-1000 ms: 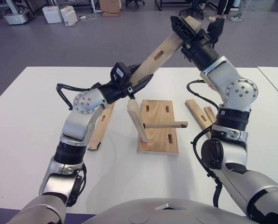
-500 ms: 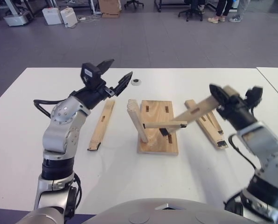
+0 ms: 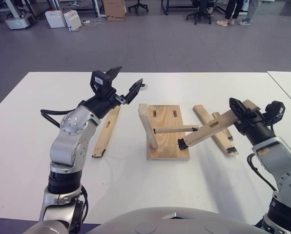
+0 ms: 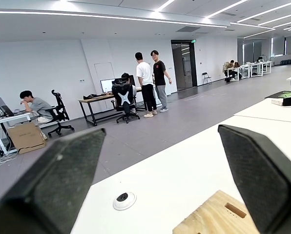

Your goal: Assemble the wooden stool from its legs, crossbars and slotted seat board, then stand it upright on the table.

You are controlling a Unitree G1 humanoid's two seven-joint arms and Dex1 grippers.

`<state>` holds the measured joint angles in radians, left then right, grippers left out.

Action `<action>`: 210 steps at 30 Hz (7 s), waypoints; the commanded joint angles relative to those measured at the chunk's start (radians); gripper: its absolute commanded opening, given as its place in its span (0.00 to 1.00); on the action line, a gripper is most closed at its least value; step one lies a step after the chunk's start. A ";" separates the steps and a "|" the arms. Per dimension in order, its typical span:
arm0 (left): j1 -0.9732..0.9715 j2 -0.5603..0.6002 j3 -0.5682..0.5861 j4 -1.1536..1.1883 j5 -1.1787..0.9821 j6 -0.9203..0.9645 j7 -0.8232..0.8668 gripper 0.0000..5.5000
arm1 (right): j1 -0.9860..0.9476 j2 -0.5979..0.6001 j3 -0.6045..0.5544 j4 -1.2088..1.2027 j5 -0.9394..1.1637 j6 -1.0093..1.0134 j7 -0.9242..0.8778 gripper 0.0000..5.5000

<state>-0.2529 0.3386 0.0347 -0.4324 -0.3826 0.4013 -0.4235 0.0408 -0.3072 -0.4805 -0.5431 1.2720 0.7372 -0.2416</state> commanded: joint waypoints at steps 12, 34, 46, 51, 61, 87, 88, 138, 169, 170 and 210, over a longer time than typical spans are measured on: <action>-0.065 -0.091 -0.063 -0.121 -0.082 0.073 0.052 0.77 | 0.023 -0.118 0.298 -0.068 -0.482 -0.073 0.129 0.18; 0.065 -0.130 -0.353 -0.029 0.174 -0.025 0.118 0.77 | 0.102 -0.159 0.474 -0.104 -0.760 -0.196 0.407 0.62; -0.089 -0.175 -0.184 -0.176 -0.018 0.070 0.145 0.77 | -0.096 -0.208 0.228 -0.095 -0.563 -0.194 0.520 0.62; -0.274 -0.128 -0.046 -0.229 -0.234 0.202 0.128 0.77 | -0.377 -0.355 0.084 -0.019 -0.289 -0.101 0.592 0.62; -0.053 -0.040 -0.273 0.033 -0.025 0.106 0.008 0.77 | -0.237 -0.401 0.329 0.159 -0.459 0.033 0.676 0.62; 0.354 0.516 -0.236 0.024 0.184 0.006 -0.360 0.77 | -0.394 -0.345 0.673 0.621 -1.001 -0.276 0.763 0.62; 0.336 0.509 -0.278 0.050 0.228 -0.019 -0.367 0.77 | -0.454 -0.336 0.714 0.739 -1.060 -0.343 0.800 0.62; -0.001 0.068 -0.271 0.569 0.465 -0.318 -0.137 0.77 | -0.174 -0.195 0.181 0.720 -0.988 -0.236 0.794 0.62; 0.084 0.117 -0.199 0.305 0.432 -0.110 -0.158 0.77 | -0.115 -0.217 0.224 0.767 -0.987 -0.321 0.782 0.43; 0.084 0.116 -0.200 0.307 0.433 -0.111 -0.157 0.77 | -0.107 -0.222 0.239 0.782 -1.001 -0.321 0.786 0.43; -0.570 -0.332 0.117 0.053 -0.704 0.318 0.520 0.29 | -0.642 -0.110 0.579 -0.013 -1.046 -0.297 0.637 0.24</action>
<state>-0.8001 0.0051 0.1577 -0.3773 -1.0899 0.7283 0.0918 -0.6147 -0.4208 0.1022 -0.5624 0.2317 0.4450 0.3890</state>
